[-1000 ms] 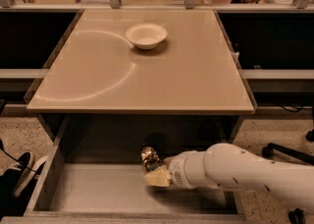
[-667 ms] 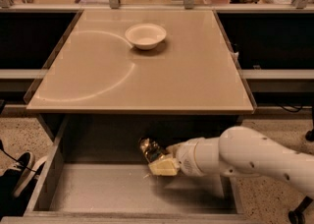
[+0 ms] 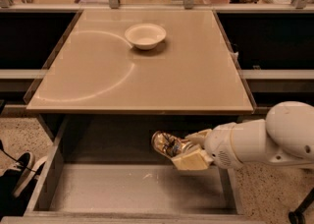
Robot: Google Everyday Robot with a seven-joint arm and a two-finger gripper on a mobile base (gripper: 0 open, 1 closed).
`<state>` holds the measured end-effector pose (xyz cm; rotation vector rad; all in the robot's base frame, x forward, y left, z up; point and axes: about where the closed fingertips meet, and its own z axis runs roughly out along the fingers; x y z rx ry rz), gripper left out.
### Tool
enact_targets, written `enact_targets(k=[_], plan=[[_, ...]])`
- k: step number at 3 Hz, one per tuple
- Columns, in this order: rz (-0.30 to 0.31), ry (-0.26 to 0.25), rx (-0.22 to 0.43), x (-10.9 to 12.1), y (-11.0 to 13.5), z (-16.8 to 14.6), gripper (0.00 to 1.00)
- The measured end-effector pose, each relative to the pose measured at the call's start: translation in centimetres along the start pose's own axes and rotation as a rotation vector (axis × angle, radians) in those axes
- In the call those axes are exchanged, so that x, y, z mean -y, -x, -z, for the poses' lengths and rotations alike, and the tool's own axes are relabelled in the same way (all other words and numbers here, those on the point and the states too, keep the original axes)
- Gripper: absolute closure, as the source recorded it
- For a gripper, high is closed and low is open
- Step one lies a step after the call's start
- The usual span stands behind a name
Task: Pick orange can from top drawer and place on counter
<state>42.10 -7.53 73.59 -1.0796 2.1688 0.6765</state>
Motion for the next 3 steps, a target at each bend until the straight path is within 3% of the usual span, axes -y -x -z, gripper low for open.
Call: enact_targets(k=[1,2,3], plan=[[0.052,0.009,-0.006,-3.0,-0.9,5.5,1.00],[0.081,-0.045,0.010,-3.9,-0.7,9.5,1.00],[0.084,-0.051,0.010,-4.0,-0.7,9.7,1.00]])
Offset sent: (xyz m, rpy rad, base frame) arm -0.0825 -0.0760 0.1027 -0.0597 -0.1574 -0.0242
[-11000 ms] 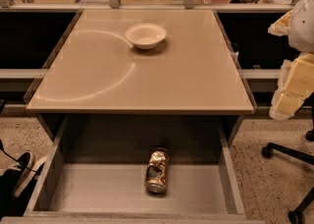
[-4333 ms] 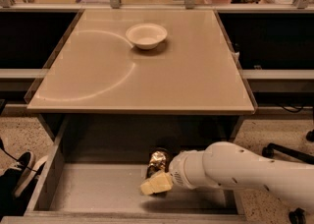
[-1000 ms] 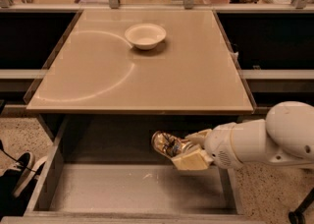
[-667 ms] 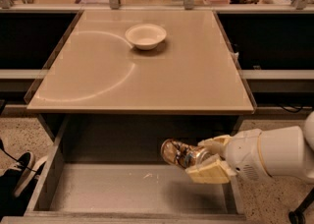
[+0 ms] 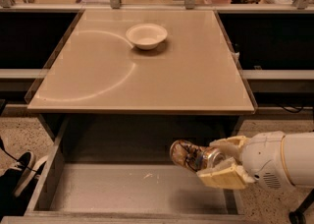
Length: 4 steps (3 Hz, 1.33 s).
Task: Pick orange can from top drawer and place on counter
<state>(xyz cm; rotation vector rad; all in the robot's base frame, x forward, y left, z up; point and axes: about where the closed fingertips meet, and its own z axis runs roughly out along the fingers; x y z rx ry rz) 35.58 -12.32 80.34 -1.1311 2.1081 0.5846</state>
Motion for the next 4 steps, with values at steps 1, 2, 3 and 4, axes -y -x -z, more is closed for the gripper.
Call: enact_targets(k=[1,2,3,4], plan=[[0.013,0.014,0.027,0.4,0.5,0.2,1.00],[0.106,0.007,0.076,1.4,4.0,1.7,1.00],[0.194,0.016,0.147,2.8,8.1,2.6,1.00],[0.228,0.026,0.197,4.9,11.0,2.4,1.00]])
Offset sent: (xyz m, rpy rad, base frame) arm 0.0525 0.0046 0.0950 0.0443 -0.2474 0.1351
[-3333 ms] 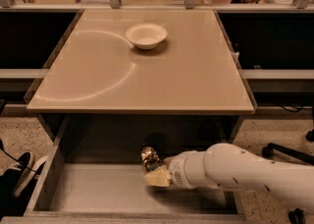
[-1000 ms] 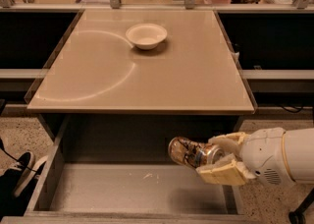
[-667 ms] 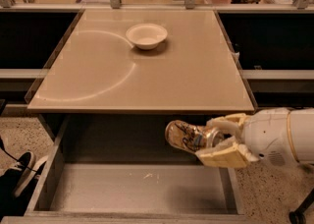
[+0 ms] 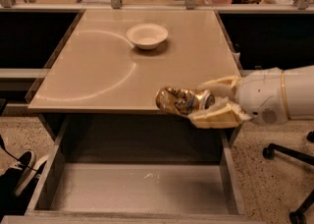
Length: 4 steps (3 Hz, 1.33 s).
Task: Pick orange can from top drawer and place on counter
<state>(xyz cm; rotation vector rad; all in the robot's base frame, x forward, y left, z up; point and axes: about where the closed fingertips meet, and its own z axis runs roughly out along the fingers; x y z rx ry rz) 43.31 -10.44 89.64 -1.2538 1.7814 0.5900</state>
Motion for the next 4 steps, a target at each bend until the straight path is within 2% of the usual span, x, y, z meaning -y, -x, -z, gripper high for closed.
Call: enact_targets(k=[1,2,4], plan=[[-0.012,0.026,0.047,2.2,0.7,-1.9,1.00],[-0.026,0.031,0.062,3.9,1.1,-3.6,1.00],[-0.092,-0.015,-0.035,8.1,-0.1,-6.9,1.00]])
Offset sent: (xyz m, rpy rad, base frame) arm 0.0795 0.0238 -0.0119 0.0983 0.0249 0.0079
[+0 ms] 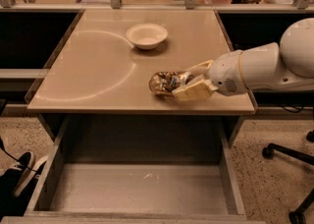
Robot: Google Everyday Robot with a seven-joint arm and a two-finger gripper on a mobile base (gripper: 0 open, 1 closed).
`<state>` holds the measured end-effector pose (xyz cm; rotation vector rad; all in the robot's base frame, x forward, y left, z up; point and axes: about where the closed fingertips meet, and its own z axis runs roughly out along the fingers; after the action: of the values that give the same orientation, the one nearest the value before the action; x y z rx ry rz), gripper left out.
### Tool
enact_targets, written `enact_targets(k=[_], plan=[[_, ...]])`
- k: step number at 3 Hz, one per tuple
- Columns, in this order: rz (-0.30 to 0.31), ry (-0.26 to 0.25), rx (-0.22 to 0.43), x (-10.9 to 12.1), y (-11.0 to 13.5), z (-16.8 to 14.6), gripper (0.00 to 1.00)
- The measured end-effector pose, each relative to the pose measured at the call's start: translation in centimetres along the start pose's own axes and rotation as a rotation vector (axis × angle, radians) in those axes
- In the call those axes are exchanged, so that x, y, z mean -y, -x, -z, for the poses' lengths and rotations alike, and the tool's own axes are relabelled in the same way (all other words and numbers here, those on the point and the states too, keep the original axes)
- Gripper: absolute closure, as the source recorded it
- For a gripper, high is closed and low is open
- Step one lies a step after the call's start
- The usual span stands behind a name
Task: Pick orange can from top drawer and place on counter
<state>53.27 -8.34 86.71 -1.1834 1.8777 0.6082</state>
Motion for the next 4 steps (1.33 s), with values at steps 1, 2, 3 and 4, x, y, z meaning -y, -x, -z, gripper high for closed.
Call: enact_targets(k=[1,2,3,4], plan=[[-0.002,0.004,-0.004,-0.18,0.15,-0.24,0.82],[-0.002,0.004,-0.004,-0.19,0.16,-0.23,0.59],[-0.002,0.004,-0.004,-0.19,0.16,-0.24,0.35],[-0.002,0.004,-0.004,-0.19,0.16,-0.24,0.12]])
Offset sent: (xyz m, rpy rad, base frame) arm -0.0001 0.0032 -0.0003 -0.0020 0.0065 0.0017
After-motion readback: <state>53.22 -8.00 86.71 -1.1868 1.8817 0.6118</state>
